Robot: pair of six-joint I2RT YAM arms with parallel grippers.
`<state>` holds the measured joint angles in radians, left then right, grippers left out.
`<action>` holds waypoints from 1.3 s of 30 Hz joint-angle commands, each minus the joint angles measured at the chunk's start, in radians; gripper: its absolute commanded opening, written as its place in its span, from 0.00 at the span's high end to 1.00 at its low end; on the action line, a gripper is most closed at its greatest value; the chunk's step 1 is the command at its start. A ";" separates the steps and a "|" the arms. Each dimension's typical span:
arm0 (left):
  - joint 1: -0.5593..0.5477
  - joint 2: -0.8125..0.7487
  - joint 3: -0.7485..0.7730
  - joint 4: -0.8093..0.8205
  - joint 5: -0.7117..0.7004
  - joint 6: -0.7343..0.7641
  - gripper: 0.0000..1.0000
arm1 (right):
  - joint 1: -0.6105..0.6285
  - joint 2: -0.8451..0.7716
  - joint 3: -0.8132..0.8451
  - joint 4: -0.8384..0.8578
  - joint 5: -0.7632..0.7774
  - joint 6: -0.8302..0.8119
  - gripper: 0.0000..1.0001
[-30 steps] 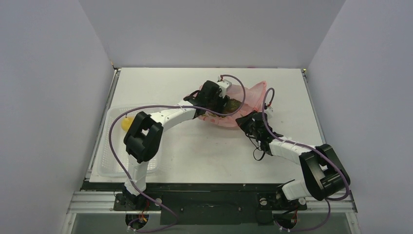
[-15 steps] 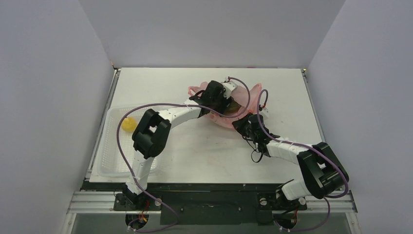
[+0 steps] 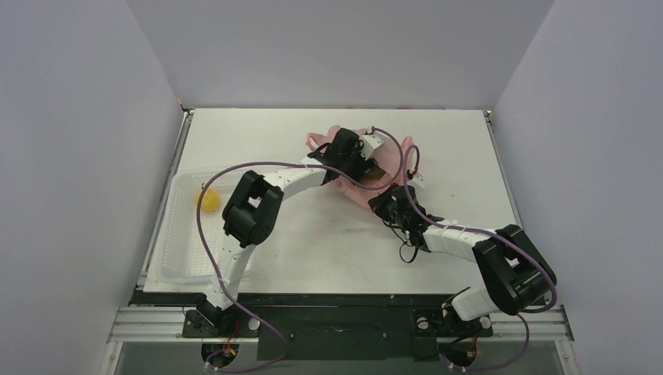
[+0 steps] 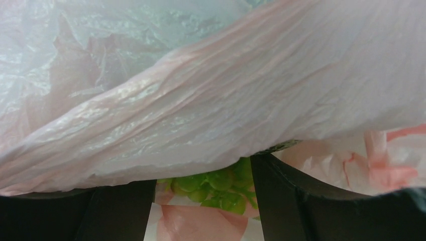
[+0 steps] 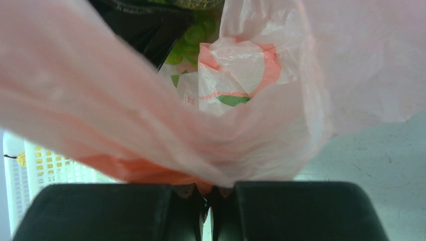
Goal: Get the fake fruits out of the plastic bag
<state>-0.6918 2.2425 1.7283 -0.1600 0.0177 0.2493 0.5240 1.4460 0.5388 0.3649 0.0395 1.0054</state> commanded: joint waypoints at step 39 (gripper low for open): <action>0.055 -0.118 0.016 -0.033 0.040 -0.479 0.77 | 0.003 -0.083 -0.054 0.003 0.079 -0.083 1.00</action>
<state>-0.6456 2.1094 1.6314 -0.1062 0.1959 -0.1604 0.5251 1.3994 0.4736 0.3489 0.0906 0.9447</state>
